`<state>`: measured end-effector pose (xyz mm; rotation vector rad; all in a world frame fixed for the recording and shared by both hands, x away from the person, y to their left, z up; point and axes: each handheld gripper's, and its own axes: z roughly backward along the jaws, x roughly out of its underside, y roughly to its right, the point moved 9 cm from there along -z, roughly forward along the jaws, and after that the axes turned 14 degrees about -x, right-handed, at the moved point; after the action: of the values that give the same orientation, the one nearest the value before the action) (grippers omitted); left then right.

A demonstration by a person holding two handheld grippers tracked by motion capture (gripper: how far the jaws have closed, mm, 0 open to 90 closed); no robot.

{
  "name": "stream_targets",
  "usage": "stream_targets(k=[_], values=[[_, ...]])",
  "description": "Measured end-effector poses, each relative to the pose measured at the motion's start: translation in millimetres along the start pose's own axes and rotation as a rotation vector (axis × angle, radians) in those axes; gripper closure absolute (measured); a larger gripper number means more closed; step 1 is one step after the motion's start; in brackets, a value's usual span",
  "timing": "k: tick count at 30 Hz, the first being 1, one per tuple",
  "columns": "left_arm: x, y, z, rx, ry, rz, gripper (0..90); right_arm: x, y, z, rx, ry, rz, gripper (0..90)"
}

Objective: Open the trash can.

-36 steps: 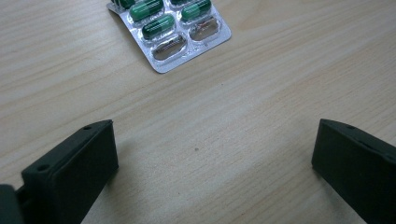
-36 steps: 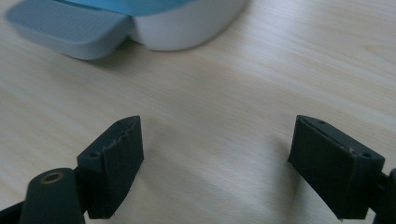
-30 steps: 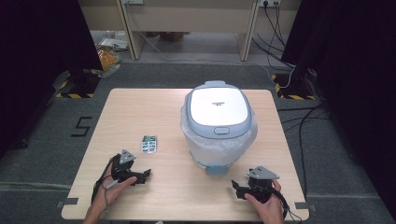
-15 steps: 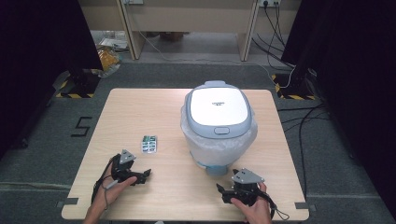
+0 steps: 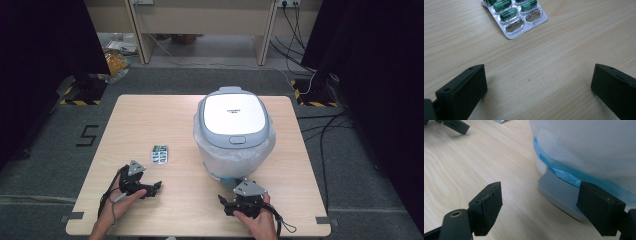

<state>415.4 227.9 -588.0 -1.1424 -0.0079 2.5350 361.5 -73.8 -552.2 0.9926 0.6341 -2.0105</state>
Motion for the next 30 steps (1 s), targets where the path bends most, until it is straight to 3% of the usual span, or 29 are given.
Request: stream_targets(k=[7,12,30], values=[[0.0,0.0,0.0,0.000,0.000,-0.001,0.0,1.8,1.0,-5.5,0.012,0.002,0.011,21.0],[0.1,0.0,0.0,0.000,0.000,0.000,0.0,6.0,-0.7,-9.4,0.031,-0.025,0.052,18.4],[0.1,0.0,0.0,0.000,0.000,-0.001,0.0,9.5,-0.6,-11.8,0.037,-0.050,0.066,18.5]])
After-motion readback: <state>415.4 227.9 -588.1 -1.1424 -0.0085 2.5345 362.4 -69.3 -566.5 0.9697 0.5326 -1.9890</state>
